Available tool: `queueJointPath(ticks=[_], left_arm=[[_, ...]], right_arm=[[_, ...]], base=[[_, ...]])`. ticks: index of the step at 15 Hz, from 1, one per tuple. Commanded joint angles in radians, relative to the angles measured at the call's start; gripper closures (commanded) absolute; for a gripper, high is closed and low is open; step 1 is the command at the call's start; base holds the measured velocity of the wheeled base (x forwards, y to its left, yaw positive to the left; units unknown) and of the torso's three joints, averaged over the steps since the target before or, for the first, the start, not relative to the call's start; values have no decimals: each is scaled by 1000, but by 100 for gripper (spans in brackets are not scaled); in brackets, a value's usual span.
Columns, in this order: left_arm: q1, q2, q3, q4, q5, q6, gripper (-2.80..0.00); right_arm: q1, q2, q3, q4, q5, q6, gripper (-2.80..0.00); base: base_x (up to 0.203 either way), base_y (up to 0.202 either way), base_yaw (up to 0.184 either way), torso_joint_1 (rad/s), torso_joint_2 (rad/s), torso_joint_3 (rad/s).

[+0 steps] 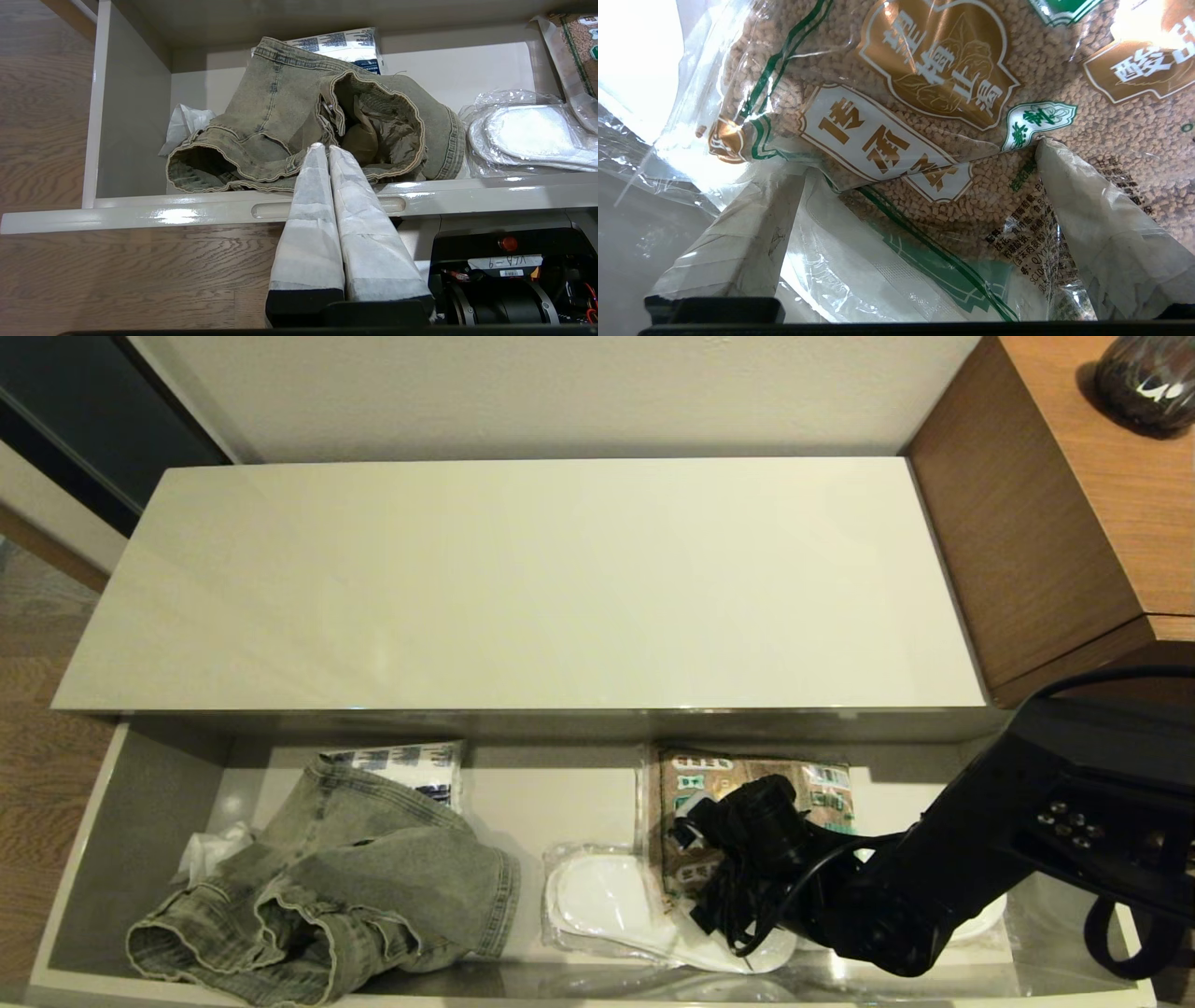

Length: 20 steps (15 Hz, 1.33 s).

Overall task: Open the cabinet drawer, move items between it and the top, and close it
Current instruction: Take out the solid drinks from the drawer

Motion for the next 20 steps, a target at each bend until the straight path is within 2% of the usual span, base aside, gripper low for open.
queueJointPath(ticks=[1,4,5,20], left_arm=[[0,2,0,0,0,1,0],[0,2,0,0,0,2,0],[0,2,0,0,0,2,0],[0,3,0,2,0,2,0]], right_arm=[[-14,9,-8,-5,-2,-1,-280],[-14,7,-11,-5,-2,-1,-280],[-14,7,-9,-5,-4,-1,0],[-11,-9,-8,-5,-13,29,0]], base=[[0,0,0,0,0,0],[0,0,0,0,0,0],[0,0,0,0,0,0],[0,0,0,0,0,0]])
